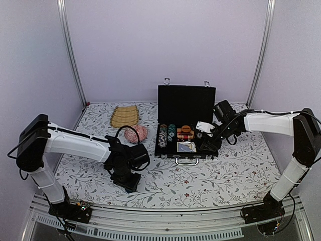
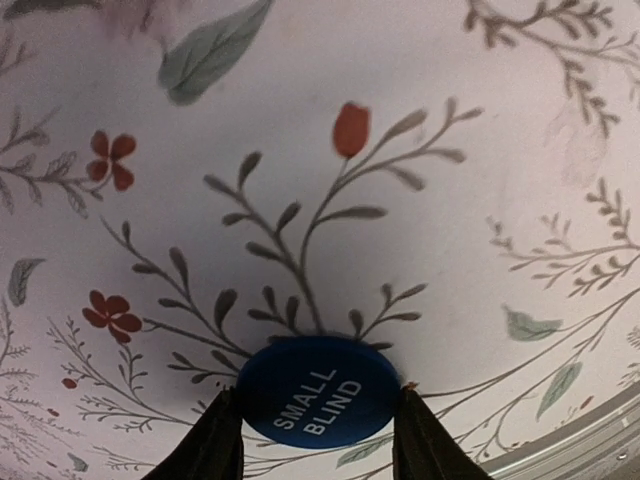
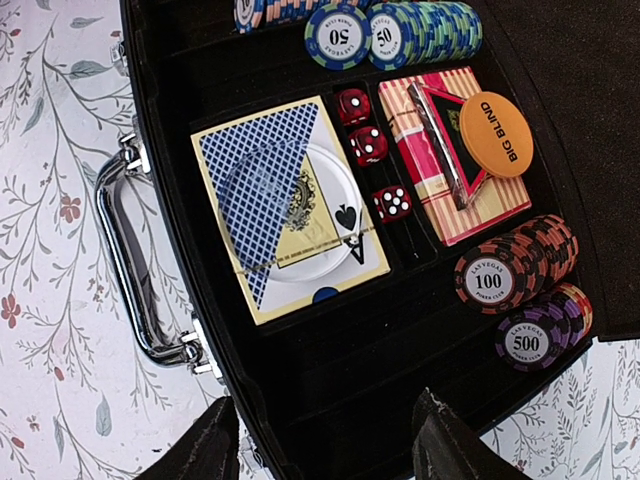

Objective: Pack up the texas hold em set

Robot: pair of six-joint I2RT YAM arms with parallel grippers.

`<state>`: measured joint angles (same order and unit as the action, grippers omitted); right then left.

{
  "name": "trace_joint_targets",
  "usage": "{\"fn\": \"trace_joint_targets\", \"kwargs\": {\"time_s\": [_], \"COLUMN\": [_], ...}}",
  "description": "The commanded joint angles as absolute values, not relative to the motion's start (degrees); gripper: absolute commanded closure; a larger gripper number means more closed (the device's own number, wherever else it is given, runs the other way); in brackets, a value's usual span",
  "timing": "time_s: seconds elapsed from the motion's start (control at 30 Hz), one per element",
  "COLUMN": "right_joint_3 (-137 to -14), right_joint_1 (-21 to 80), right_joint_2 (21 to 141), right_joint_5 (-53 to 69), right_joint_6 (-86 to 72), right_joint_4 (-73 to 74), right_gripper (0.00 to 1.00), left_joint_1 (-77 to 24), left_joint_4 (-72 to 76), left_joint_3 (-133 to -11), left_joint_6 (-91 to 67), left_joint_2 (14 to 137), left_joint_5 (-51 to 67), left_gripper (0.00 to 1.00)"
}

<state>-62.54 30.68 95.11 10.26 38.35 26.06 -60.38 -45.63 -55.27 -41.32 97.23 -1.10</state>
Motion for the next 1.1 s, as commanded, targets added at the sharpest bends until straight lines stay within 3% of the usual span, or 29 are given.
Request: {"fn": "trace_joint_targets", "kwargs": {"time_s": [0.0, 0.2, 0.57, 1.07], "right_joint_3": [-62.55, -63.76, -64.51, -64.07], "right_joint_1": [30.48, 25.74, 19.52, 19.51], "right_joint_2": [95.03, 91.18, 88.89, 91.64], "right_joint_5": [11.0, 12.13, 15.9, 15.15], "right_joint_6": [37.98, 37.11, 34.55, 35.26], "right_joint_4": [26.7, 26.78, 26.87, 26.81], "right_gripper": [0.4, 0.39, 0.39, 0.39], "left_joint_1": [-62.26, -62.1, -59.17, -55.37], "left_joint_4": [-44.42, -45.71, -41.12, -38.61], "left_joint_3": [-64.4, -78.7, -108.6, -122.5], "left_joint_6": [-39.2, -33.7, -24.38, -22.08], "left_joint_2": [99.65, 104.81, 125.83, 137.89], "left_joint_5": [-4.01, -8.34, -9.61, -1.24], "left_gripper": [0.57, 0.57, 0.57, 0.56]}}
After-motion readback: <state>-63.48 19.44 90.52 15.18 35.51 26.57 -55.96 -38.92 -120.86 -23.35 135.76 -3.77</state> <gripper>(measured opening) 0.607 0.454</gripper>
